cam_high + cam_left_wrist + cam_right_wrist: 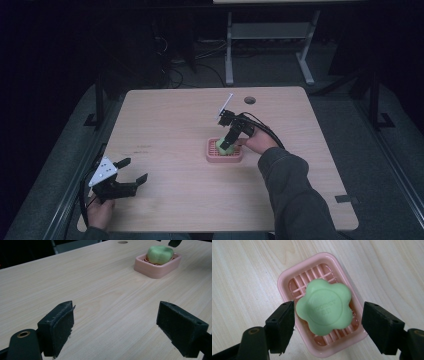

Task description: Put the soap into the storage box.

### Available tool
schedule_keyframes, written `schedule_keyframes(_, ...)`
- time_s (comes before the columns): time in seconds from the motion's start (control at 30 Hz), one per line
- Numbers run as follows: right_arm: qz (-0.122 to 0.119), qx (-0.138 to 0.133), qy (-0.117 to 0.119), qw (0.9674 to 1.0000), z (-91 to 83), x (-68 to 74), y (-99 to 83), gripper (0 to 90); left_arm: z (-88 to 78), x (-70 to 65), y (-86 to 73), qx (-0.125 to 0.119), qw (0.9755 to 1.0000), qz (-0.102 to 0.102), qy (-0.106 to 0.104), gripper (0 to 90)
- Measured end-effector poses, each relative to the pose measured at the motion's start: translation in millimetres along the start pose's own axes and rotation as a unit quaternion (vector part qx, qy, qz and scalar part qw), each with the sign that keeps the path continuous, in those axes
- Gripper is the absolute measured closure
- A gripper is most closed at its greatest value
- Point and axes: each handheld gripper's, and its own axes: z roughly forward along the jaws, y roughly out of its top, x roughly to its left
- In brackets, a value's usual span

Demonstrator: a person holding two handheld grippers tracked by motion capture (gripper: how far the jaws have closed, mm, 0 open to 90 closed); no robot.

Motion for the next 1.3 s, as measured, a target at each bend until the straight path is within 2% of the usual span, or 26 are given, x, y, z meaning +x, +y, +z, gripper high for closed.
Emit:
schedule_keyframes(0.7, 0.008, -0.013, 0.000, 0.9999, -15.2, -2.5, -19.8, 24.8, 0.4, 0.3, -0.7, 0.006, 1.0000, 0.001, 0.001, 14.1)
schedule_keyframes(1.17, 0.007, -0.011, -0.012, 0.9998, -26.5, -0.5, -31.7, 23.8, 0.5, 0.1, -0.8, 0.005, 1.0000, 0.001, 0.001, 14.1)
schedule_keyframes(1.3, 0.010, -0.020, -0.010, 0.9997, -27.5, -1.3, -37.0, 23.9, 0.7, -0.3, -0.9, 0.006, 1.0000, 0.001, 0.001, 14.1)
